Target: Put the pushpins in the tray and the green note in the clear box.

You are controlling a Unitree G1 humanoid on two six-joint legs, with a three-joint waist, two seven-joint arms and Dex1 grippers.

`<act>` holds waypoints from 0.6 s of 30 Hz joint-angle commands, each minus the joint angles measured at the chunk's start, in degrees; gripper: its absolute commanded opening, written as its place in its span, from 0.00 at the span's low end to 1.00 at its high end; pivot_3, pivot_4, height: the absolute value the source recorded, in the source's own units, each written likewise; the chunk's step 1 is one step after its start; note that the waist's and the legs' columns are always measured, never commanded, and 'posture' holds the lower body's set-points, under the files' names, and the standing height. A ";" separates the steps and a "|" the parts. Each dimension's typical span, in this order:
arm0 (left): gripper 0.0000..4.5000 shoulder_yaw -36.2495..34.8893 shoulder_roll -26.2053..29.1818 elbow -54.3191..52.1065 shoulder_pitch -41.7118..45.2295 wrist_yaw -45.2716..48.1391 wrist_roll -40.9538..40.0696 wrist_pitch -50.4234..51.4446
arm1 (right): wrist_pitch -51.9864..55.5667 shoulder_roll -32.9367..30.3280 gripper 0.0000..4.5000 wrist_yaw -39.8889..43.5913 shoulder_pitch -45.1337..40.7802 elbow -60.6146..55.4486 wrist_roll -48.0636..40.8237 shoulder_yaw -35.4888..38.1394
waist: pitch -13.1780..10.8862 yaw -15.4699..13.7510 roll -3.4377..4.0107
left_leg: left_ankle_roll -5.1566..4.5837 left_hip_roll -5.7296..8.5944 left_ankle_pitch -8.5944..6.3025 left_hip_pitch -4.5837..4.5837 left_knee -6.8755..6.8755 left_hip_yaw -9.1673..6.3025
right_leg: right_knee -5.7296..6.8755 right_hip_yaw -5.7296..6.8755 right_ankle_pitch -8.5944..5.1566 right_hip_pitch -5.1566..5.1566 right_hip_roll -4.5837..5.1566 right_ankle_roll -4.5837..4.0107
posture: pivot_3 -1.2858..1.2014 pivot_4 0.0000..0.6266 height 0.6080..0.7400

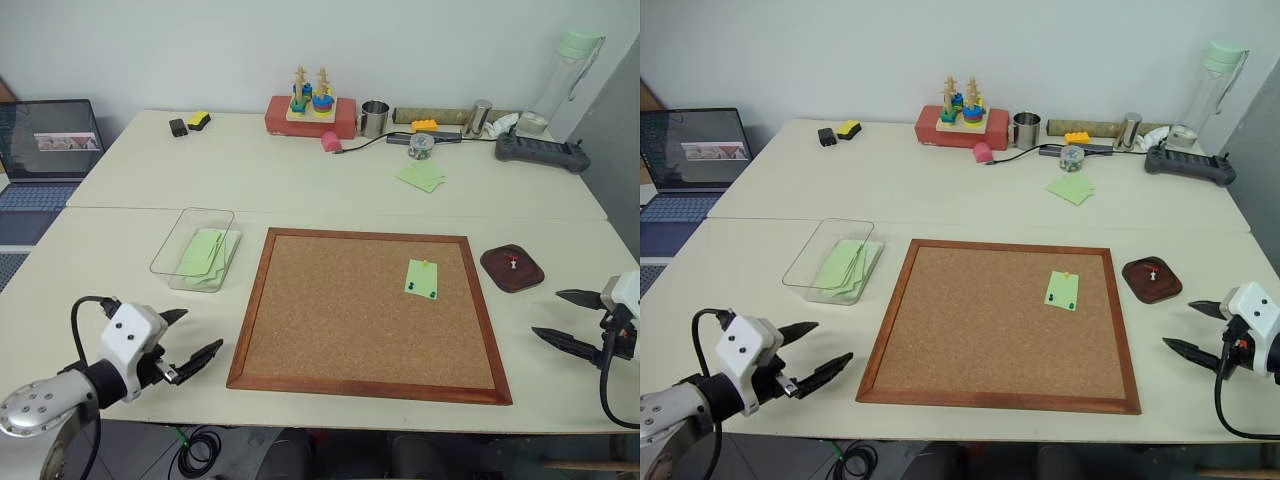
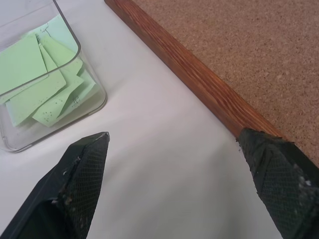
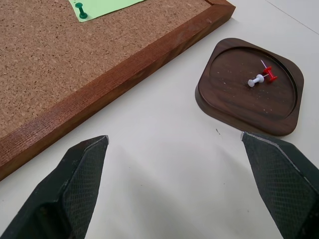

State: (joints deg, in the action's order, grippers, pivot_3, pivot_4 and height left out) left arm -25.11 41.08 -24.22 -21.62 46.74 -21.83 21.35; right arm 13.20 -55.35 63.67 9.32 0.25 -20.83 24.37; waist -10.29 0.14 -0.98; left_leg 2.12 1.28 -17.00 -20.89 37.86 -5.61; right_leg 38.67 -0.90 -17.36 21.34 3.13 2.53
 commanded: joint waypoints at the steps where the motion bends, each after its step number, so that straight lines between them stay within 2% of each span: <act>1: 0.98 -2.34 0.50 -0.41 0.83 -0.12 -1.17 -0.26 | -0.72 -0.50 1.00 0.04 -0.57 -0.60 0.02 0.72 | 0.00 0.00 0.00 | 0.00 0.00 0.00 0.00 0.00 0.00 | 0.00 0.00 0.00 0.00 0.00 0.00 | 0.52 0.24 1.00; 18: 0.98 -2.07 2.07 0.30 3.23 -0.45 -0.43 1.21 | -0.87 -0.22 1.00 -0.33 -0.52 -0.72 0.03 -0.06 | 0.00 0.00 0.00 | 0.00 0.00 0.00 0.00 0.01 -0.01 | 0.01 0.01 0.00 0.00 0.00 0.00 | 0.52 0.24 1.00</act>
State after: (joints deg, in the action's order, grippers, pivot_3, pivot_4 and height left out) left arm -25.77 42.62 -23.80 -19.16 46.12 -21.41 23.32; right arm 13.10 -55.34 63.54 9.38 0.24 -20.82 23.44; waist -10.28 0.14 -0.98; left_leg 2.12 1.28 -17.00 -20.89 37.87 -5.61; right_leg 38.68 -0.90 -17.36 21.33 3.13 2.53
